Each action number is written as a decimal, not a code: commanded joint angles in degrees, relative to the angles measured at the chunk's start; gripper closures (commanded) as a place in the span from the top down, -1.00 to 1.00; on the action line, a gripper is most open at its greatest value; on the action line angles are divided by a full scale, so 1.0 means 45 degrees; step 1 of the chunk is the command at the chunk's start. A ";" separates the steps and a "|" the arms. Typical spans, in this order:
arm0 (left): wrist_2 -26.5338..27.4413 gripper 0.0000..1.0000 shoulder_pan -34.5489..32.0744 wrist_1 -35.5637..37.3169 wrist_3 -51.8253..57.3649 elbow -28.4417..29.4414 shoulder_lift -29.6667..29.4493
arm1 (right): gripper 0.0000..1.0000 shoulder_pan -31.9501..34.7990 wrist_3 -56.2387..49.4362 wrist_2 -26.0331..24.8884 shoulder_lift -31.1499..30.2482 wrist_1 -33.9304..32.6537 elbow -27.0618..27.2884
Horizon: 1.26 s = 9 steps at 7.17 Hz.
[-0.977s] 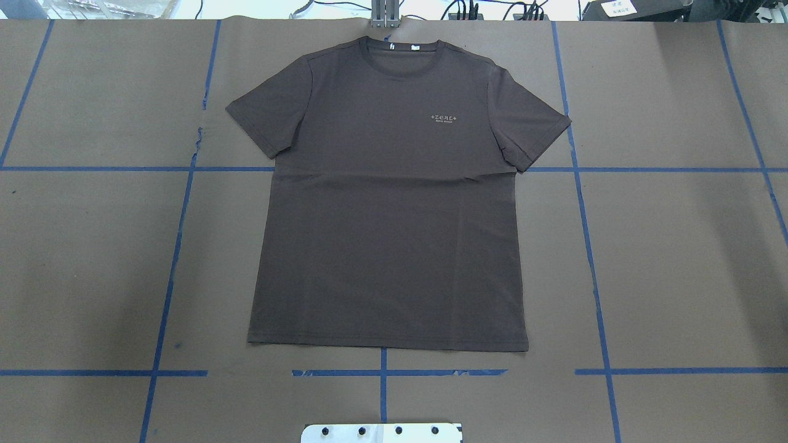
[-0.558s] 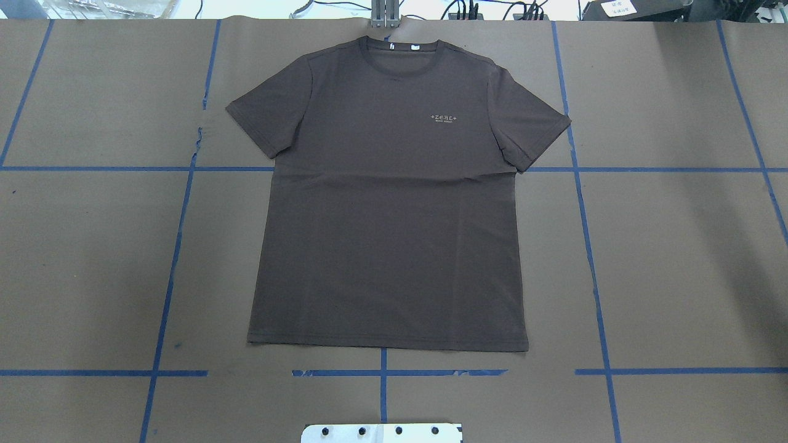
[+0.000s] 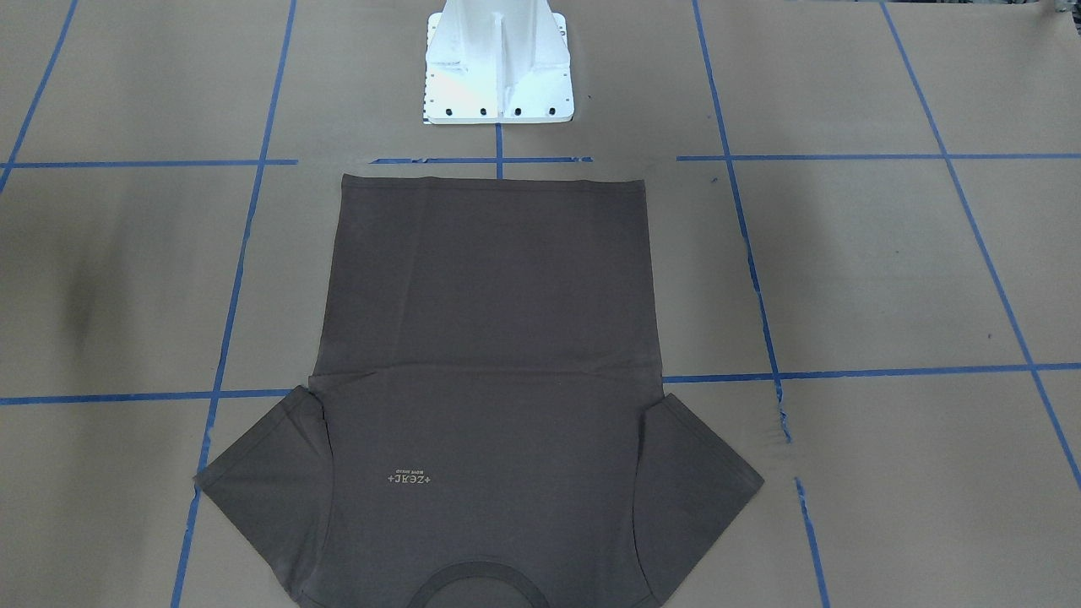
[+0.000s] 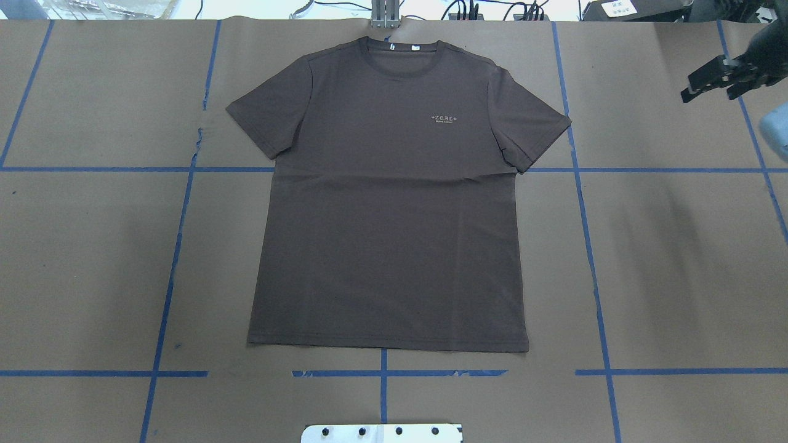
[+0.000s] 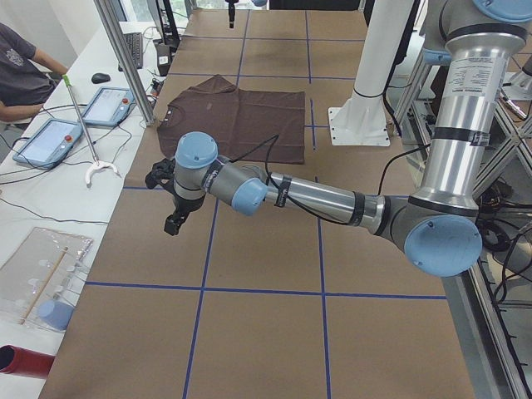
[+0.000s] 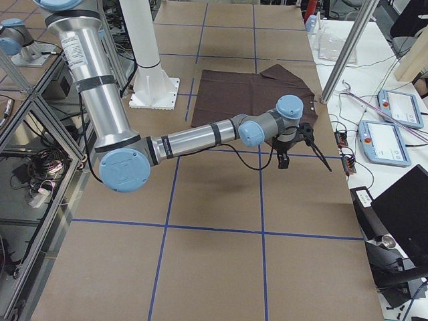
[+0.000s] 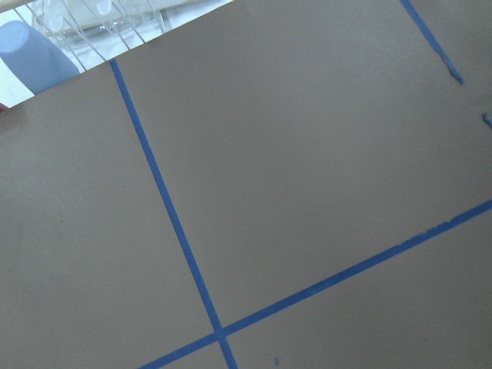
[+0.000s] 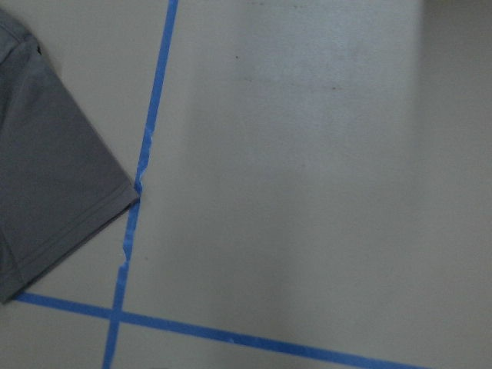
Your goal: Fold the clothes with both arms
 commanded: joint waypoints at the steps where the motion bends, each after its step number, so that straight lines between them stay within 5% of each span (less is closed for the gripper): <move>1: 0.0008 1.00 0.0181 -0.0195 -0.0108 0.0403 -0.0359 | 1.00 -0.1500 0.2920 -0.0809 0.1739 0.4084 -0.3668; 4: 0.0008 1.00 0.0181 -0.0195 -0.0107 0.0675 -0.0690 | 0.99 -0.2869 0.3592 -0.2431 0.3524 0.4098 -0.5305; 9: 0.0008 1.00 0.0181 -0.0195 -0.0107 0.0873 -0.0926 | 0.89 -0.3342 0.4022 -0.2495 0.3721 0.3961 -0.5794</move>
